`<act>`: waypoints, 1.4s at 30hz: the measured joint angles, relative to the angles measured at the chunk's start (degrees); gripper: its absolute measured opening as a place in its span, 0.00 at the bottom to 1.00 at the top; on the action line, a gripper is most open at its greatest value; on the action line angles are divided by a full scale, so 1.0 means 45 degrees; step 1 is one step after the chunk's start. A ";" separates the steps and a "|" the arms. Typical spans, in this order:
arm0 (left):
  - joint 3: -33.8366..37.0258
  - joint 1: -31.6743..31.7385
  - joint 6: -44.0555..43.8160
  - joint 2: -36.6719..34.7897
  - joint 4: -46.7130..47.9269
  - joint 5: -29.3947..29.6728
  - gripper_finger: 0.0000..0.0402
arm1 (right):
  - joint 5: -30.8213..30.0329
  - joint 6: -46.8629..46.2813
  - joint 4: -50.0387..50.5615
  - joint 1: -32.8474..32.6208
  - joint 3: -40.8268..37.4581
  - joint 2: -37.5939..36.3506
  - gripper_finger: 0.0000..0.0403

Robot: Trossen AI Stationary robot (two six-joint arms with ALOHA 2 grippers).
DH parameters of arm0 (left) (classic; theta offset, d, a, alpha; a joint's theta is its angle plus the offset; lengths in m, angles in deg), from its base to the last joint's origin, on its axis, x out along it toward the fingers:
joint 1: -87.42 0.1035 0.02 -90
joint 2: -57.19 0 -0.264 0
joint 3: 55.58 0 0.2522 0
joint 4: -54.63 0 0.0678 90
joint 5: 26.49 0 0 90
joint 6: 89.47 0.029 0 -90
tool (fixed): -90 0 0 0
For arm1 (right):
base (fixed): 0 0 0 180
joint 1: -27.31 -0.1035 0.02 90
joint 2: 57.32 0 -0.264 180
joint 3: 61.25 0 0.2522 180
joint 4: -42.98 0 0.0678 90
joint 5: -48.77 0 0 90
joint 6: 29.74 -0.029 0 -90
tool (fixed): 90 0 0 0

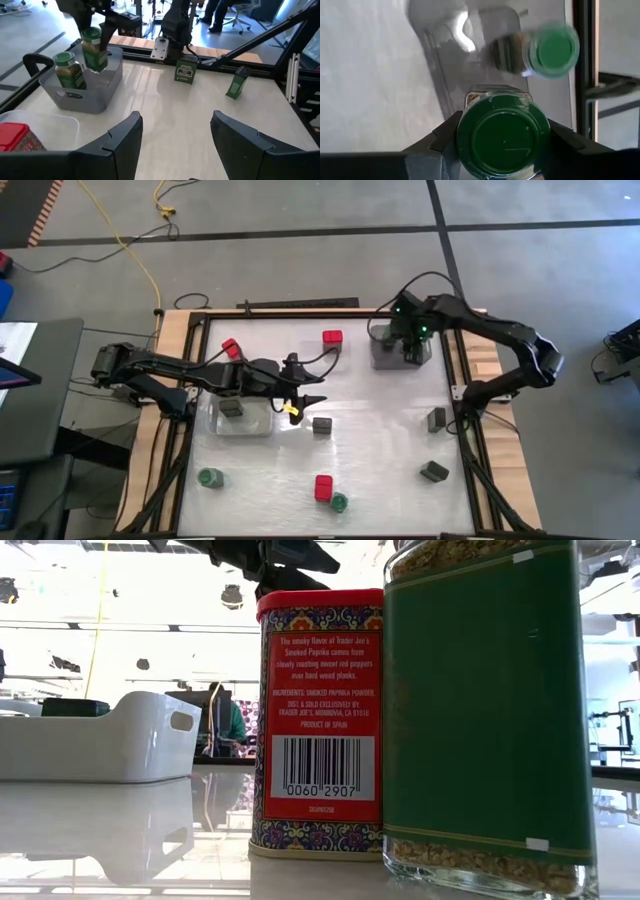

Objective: Sort spices by type
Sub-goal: Put the green seasoning bottle into the black bin

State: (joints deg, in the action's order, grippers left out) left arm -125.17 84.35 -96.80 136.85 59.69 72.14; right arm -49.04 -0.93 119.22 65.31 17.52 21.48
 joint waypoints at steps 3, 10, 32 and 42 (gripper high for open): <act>0.0000 0.0000 0.0048 0.0006 0.0075 -0.0005 0.56 | 0.0000 0.0100 -0.0181 0.0505 -0.0292 0.0000 0.55; 0.0000 0.0096 0.0384 0.0010 0.0067 -0.0005 0.56 | 0.0117 0.0768 -0.1563 0.1134 -0.1110 -0.0019 0.55; 0.0000 0.0112 0.0285 0.0010 0.0139 0.0227 0.56 | 0.0794 0.2047 -0.3098 0.2051 -0.1933 0.0298 0.59; 0.0000 0.0112 -0.0093 0.0010 0.0158 0.0238 0.56 | 0.0777 0.2061 -0.3193 0.2189 -0.1889 0.0859 0.58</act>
State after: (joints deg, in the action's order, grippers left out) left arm -125.17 84.85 -97.22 136.89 60.40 73.21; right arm -45.54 8.35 104.85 75.16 9.02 25.35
